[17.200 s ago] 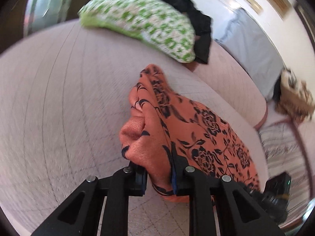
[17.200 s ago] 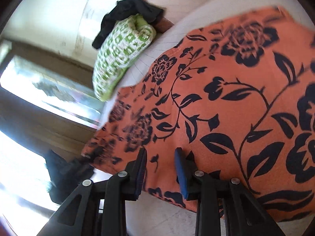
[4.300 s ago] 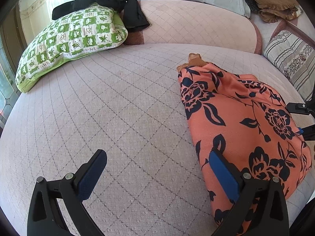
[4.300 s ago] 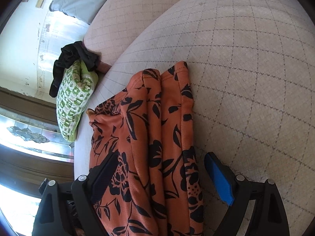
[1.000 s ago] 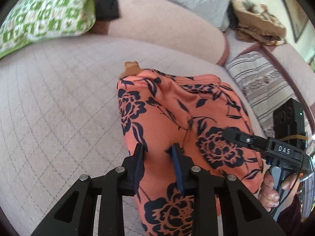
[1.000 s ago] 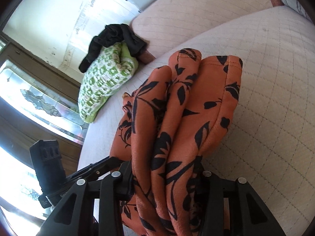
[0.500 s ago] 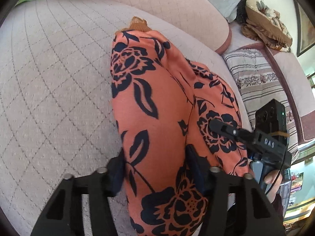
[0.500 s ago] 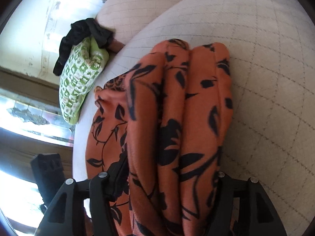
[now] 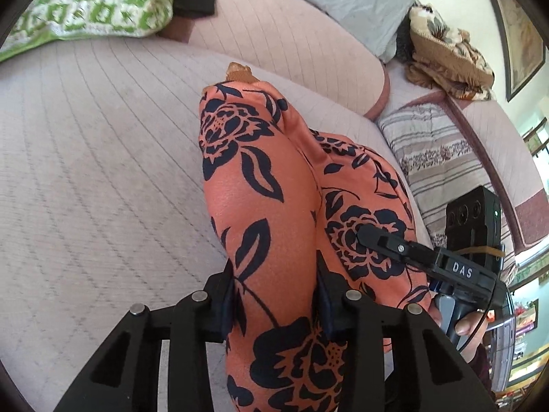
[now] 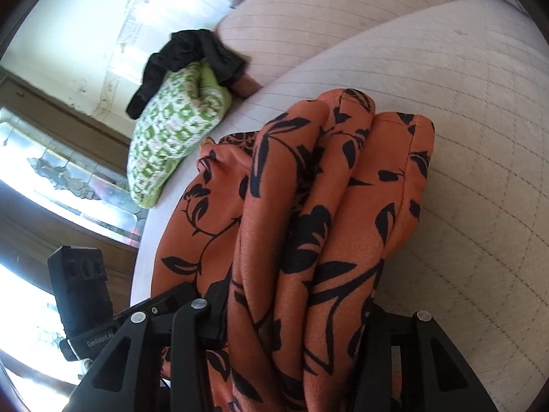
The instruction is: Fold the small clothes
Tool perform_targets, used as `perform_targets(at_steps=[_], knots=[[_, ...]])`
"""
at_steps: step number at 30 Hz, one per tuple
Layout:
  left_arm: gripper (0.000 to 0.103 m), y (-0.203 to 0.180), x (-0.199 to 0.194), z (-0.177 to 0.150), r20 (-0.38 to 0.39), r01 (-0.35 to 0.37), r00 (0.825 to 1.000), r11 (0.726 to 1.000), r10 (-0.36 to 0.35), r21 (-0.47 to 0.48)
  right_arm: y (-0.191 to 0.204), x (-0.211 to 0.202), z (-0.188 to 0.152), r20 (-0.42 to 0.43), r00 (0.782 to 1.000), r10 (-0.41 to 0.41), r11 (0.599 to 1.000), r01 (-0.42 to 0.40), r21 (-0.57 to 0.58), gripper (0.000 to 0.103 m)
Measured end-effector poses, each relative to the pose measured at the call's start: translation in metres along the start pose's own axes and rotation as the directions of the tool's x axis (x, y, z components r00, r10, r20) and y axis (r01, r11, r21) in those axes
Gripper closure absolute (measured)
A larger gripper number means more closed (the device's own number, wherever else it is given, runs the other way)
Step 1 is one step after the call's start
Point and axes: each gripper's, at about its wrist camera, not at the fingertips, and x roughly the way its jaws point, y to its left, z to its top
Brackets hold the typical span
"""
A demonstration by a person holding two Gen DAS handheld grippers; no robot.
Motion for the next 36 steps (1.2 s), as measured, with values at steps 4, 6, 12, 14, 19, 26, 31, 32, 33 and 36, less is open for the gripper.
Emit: perform_targets(at_steps=[4, 6, 12, 14, 19, 26, 31, 32, 33, 36], knots=[[0.063, 0.006, -0.022, -0.001, 0.044, -0.007, 0.999, 1.0, 0.008, -0.002, 0.023, -0.002, -0.001, 0.021, 0.999, 0.033, 0.998, -0.032, -0.049, 0.058], [0.063, 0.009, -0.033, -0.002, 0.063, -0.015, 0.998, 1.0, 0.015, -0.001, 0.031, -0.003, -0.002, 0.031, 0.998, 0.056, 0.997, -0.054, -0.062, 0.058], [0.062, 0.009, -0.046, -0.005, 0.088, -0.038, 0.995, 0.999, 0.037, 0.007, 0.048, -0.004, -0.009, 0.047, 0.993, 0.105, 0.99, -0.1, -0.098, 0.058], [0.062, 0.008, -0.046, -0.006, 0.084, -0.045, 0.995, 0.999, 0.045, 0.003, 0.052, -0.003, -0.013, 0.043, 0.993, 0.107, 0.989, -0.102, -0.105, 0.058], [0.062, 0.006, -0.044, -0.009, 0.077, -0.06, 0.995, 0.998, 0.061, -0.01, 0.058, 0.002, -0.021, 0.034, 0.995, 0.096, 0.99, -0.092, -0.107, 0.058], [0.062, 0.008, -0.048, -0.021, 0.079, -0.08, 0.994, 0.997, 0.081, -0.012, 0.066, 0.011, -0.022, 0.031, 0.995, 0.09, 0.99, -0.086, -0.108, 0.058], [0.062, 0.024, -0.052, -0.038, 0.055, -0.094, 0.994, 0.994, 0.096, -0.047, 0.071, 0.022, -0.035, -0.001, 0.996, 0.084, 0.991, -0.083, -0.109, 0.058], [0.062, 0.027, -0.052, -0.041, 0.05, -0.102, 0.993, 0.993, 0.104, -0.053, 0.073, 0.026, -0.039, -0.011, 0.997, 0.079, 0.991, -0.079, -0.112, 0.058], [0.062, 0.029, -0.052, -0.044, 0.046, -0.108, 0.993, 0.992, 0.111, -0.057, 0.073, 0.028, -0.043, -0.017, 0.997, 0.077, 0.991, -0.078, -0.112, 0.058], [0.062, 0.035, -0.051, -0.05, 0.034, -0.138, 0.99, 0.989, 0.14, -0.058, 0.074, 0.039, -0.051, -0.036, 0.997, 0.069, 0.992, -0.072, -0.107, 0.058]])
